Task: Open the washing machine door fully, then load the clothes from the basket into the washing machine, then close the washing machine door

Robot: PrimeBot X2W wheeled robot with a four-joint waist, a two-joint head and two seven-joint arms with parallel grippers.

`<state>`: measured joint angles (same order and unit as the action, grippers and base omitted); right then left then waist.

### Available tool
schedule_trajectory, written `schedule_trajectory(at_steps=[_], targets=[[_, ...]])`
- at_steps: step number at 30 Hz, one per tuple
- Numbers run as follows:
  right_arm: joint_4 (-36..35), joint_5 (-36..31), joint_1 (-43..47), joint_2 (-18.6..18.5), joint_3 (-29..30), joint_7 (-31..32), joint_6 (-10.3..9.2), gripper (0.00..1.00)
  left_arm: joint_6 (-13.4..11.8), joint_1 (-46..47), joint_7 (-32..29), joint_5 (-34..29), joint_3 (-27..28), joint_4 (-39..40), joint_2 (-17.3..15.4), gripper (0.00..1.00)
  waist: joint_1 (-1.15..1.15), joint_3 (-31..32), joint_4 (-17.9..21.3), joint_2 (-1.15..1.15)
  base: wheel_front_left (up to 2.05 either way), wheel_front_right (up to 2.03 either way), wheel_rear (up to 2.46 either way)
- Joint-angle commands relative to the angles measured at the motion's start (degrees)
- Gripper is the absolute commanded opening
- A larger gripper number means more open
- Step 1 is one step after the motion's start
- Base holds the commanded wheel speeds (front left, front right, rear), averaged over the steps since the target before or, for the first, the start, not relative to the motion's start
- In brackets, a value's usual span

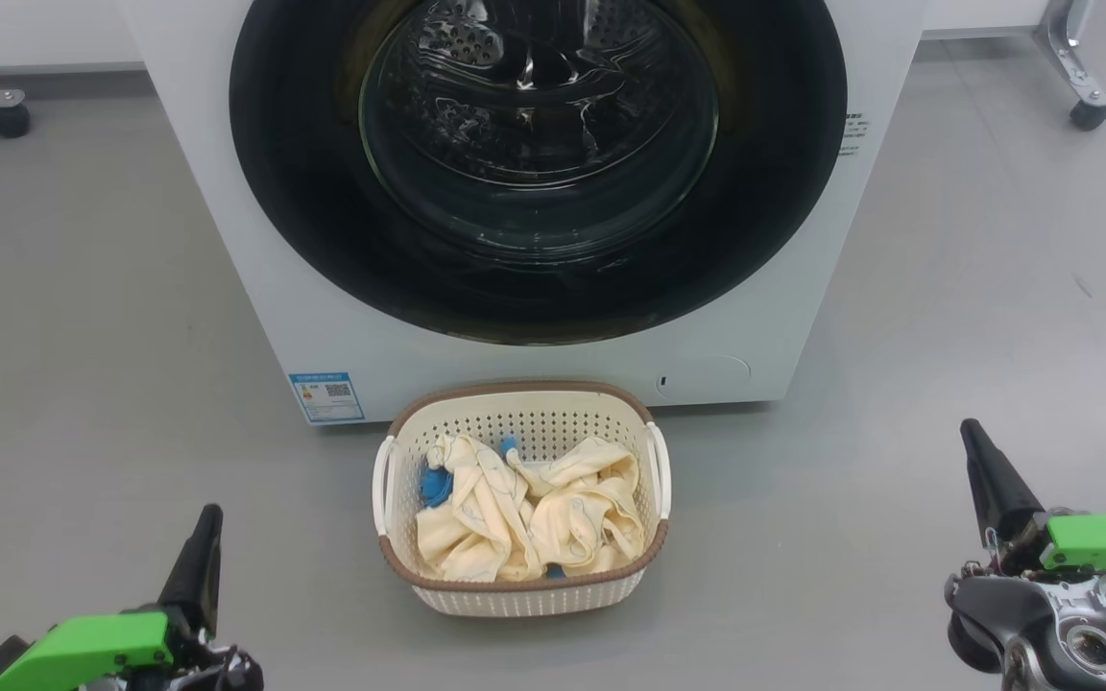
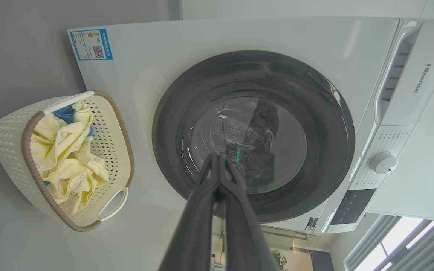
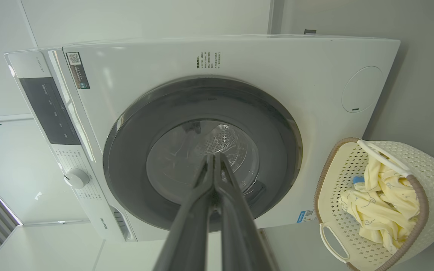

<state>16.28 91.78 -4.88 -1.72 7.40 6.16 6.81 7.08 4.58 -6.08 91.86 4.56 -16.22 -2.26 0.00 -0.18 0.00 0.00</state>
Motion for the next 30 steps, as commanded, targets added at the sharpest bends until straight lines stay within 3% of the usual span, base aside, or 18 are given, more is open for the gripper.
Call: schedule_trajectory(at_steps=[1,30], targets=[[-2.25,0.40,-1.30,-1.16,-0.89,0.32,0.68,0.00,0.41,1.61,-0.40,0.31,1.94,2.18,-0.62,0.00,0.00,0.00,0.00,0.00,0.00,0.00,0.00],[-2.25,0.41,-1.30,-1.16,-0.90,0.32,0.68,0.00,0.41,1.61,-0.40,0.32,1.94,2.18,-0.62,0.00,0.00,0.00,0.00,0.00,0.00,0.00,0.00]])
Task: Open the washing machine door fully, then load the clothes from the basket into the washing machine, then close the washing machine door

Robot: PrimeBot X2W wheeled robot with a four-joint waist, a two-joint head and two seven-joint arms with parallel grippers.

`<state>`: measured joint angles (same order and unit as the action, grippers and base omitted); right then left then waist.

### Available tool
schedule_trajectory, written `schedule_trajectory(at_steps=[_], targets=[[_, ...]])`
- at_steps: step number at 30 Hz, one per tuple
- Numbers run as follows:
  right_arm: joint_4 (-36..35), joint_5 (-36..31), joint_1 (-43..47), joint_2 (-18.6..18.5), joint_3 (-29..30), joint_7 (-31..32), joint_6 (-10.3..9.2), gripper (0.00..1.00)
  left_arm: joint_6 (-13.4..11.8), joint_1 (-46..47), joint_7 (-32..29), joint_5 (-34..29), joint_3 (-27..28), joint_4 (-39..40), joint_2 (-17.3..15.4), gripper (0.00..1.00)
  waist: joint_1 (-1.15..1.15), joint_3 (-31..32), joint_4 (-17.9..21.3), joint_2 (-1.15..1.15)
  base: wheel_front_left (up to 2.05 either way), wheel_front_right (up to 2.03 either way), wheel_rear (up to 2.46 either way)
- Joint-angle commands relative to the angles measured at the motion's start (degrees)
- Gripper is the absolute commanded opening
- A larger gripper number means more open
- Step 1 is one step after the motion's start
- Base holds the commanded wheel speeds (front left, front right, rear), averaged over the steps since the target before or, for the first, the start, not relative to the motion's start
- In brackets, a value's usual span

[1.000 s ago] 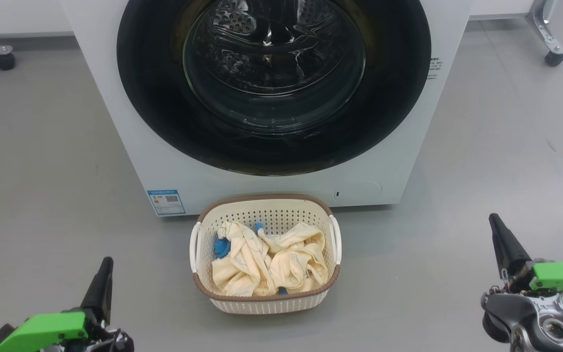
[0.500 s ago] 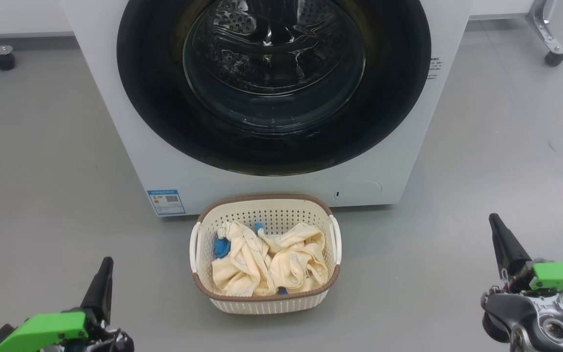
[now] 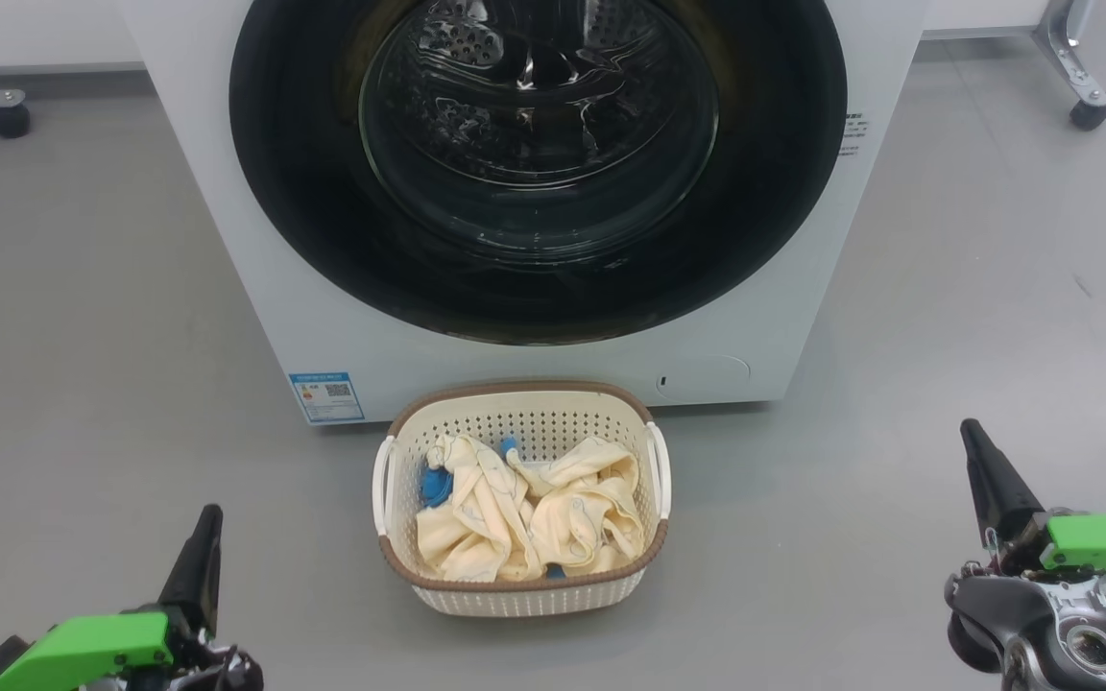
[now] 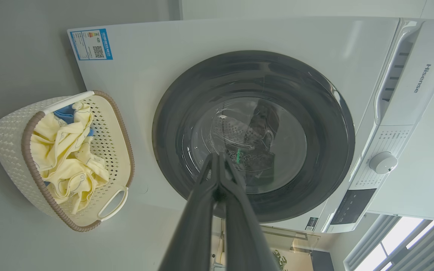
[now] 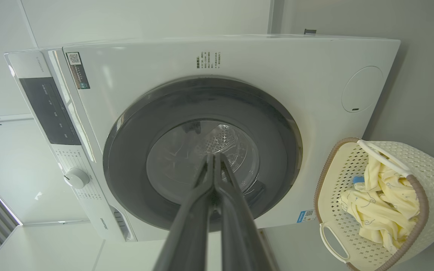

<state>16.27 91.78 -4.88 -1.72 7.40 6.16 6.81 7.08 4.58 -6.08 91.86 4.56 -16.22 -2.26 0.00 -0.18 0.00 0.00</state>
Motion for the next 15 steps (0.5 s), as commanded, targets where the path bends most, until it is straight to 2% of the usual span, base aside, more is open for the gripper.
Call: schedule_trajectory(at_steps=[1,15], targets=[[-2.24,0.41,-1.31,-1.16,-0.90,0.32,0.68,0.00,0.41,1.61,-0.40,0.32,1.94,2.18,-0.62,0.00,0.00,0.00,0.00,0.00,0.00,0.00,0.00],[-2.24,0.41,-1.31,-1.16,-0.90,0.32,0.68,0.00,0.41,1.61,-0.40,0.32,1.94,2.18,-0.62,0.00,0.00,0.00,0.00,0.00,0.00,0.00,0.00]])
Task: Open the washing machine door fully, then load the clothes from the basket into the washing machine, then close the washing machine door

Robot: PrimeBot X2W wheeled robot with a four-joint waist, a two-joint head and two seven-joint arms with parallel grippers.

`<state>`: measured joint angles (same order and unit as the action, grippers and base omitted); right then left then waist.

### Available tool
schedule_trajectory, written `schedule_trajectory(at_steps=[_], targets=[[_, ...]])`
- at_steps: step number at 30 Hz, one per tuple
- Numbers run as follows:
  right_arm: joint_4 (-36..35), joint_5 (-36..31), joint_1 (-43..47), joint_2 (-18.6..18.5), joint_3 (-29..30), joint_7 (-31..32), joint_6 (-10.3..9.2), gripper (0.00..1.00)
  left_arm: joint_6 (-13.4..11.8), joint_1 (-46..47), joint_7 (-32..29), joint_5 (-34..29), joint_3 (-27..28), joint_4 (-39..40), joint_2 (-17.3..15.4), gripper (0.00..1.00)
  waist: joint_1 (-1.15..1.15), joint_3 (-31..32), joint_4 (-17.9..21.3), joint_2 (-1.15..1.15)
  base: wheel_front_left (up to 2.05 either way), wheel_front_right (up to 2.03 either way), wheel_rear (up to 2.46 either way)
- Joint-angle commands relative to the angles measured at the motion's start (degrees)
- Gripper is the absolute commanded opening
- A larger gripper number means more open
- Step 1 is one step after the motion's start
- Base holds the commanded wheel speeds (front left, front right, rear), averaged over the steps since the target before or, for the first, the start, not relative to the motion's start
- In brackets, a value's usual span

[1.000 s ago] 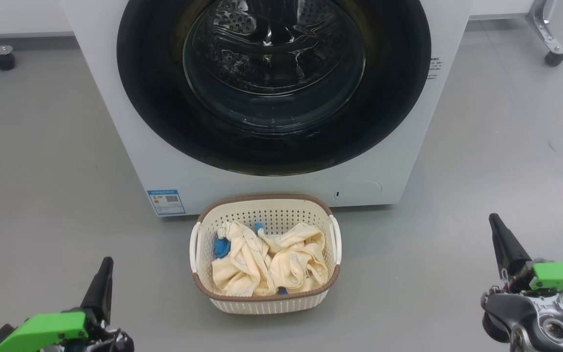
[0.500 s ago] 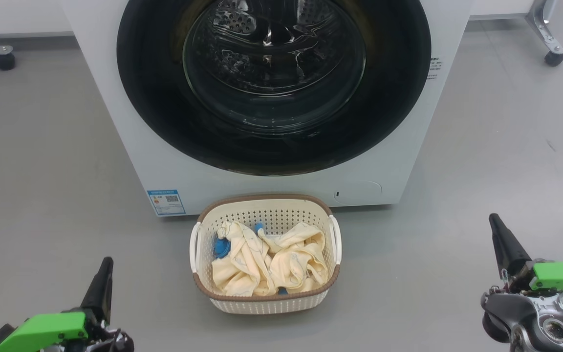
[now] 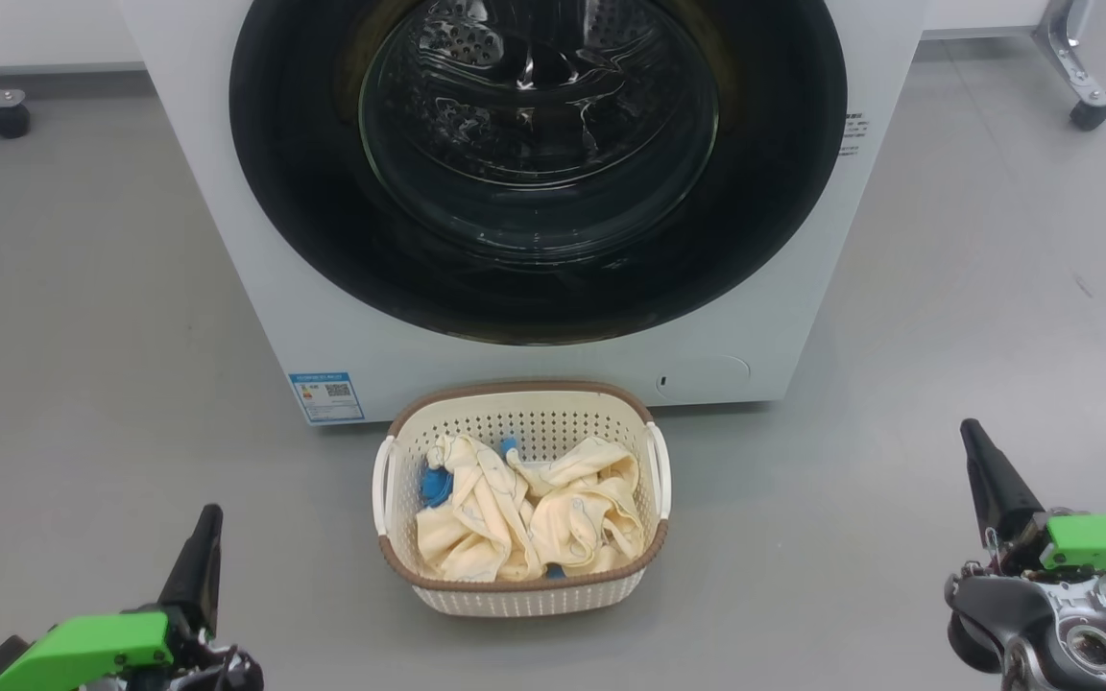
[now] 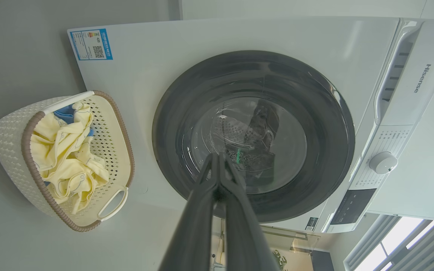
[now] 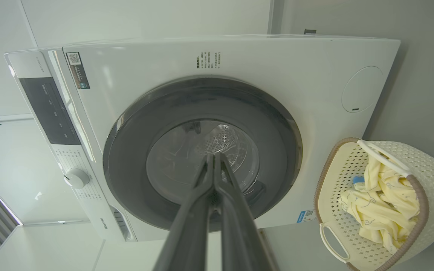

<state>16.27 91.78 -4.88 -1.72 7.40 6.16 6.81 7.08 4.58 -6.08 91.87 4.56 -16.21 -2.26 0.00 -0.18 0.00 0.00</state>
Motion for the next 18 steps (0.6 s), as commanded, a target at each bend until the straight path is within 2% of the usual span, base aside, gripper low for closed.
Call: schedule_trajectory(at_steps=[1,4,5,11,18], targets=[[-2.24,0.41,-1.31,-1.16,-0.90,0.32,0.68,0.00,0.41,1.61,-0.40,0.30,1.94,2.17,-0.62,0.00,0.00,0.00,0.00,0.00,0.00,0.00,0.00],[-2.24,0.41,-1.31,-1.16,-0.90,0.32,0.68,0.00,0.41,1.61,-0.39,0.31,1.94,2.17,-0.62,0.00,0.00,0.00,0.00,0.00,0.00,0.00,0.00],[0.01,0.00,0.00,0.00,0.00,0.00,0.00,1.00,0.00,0.01,0.00,-0.01,0.00,-0.01,0.00,1.00,0.00,0.00,0.00,0.00,0.00,0.00,0.00],[5.49,-0.01,3.52,1.29,-0.45,-0.04,-0.01,1.00,-0.07,-3.27,0.07,-0.03,-0.52,-5.40,1.10,1.00,0.00,-0.03,0.00,0.00,0.00,0.00,0.00],[4.81,-0.16,2.85,1.16,-1.27,-1.22,0.03,1.00,-0.04,-2.28,1.06,-0.62,-0.97,-5.00,0.83,1.00,0.00,-0.12,0.01,0.00,0.00,0.00,0.00]])
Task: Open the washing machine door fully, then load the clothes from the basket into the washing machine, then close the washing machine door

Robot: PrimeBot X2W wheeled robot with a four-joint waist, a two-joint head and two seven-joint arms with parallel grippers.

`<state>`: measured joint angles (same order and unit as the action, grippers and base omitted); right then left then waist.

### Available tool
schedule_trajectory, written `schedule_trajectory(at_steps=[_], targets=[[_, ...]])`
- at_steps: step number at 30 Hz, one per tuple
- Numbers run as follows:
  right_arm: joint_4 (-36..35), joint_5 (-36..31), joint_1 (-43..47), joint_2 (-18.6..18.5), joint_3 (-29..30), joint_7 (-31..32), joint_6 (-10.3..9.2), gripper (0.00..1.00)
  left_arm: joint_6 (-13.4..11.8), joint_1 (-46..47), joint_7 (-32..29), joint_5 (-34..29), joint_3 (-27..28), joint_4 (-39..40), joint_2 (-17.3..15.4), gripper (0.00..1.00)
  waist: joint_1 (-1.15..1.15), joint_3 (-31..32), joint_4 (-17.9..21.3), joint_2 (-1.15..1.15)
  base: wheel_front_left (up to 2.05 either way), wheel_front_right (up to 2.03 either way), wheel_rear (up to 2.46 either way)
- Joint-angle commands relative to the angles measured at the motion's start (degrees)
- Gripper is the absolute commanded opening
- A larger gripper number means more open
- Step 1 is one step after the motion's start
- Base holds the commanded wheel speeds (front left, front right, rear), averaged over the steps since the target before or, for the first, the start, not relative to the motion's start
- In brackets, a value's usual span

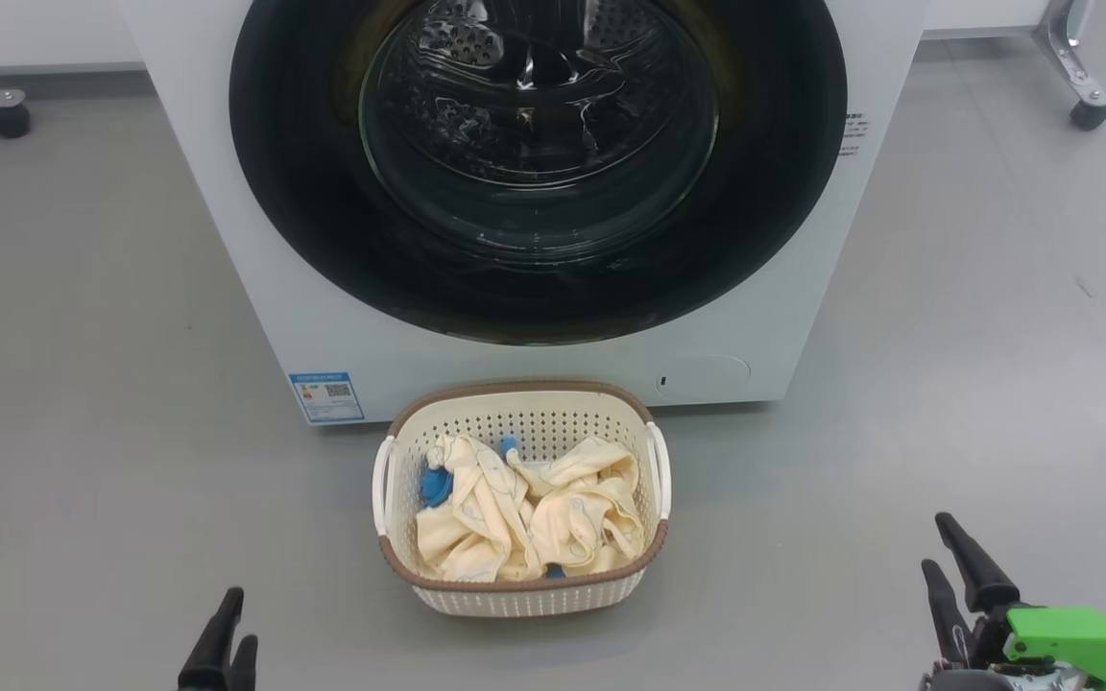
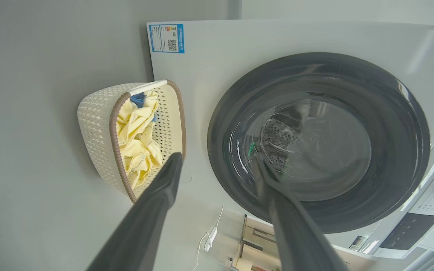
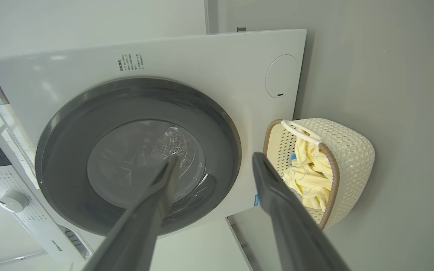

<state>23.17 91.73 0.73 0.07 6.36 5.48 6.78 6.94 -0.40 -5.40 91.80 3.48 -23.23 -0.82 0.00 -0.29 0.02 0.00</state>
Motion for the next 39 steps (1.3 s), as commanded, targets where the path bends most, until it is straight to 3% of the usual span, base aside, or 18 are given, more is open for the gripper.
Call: schedule_trajectory(at_steps=[1,18,39], targets=[[-2.19,-0.18,-2.85,-0.66,-0.31,-0.71,0.06,1.00,0.11,2.83,0.55,-0.63,0.02,2.08,-0.66,1.00,0.00,-0.02,0.00,0.00,0.00,0.00,0.00],[-4.30,-3.85,-4.46,-0.99,-1.86,-3.59,0.15,1.00,0.17,5.36,3.60,-3.80,-1.93,3.26,-2.08,1.00,0.00,-0.24,-0.03,0.00,0.00,0.00,0.00],[-6.75,-10.91,-6.30,-1.38,-3.37,-6.97,0.26,1.00,0.25,8.21,6.96,-12.09,-3.34,4.23,-3.12,1.00,0.00,-0.43,-0.05,0.00,0.00,0.00,0.00]])
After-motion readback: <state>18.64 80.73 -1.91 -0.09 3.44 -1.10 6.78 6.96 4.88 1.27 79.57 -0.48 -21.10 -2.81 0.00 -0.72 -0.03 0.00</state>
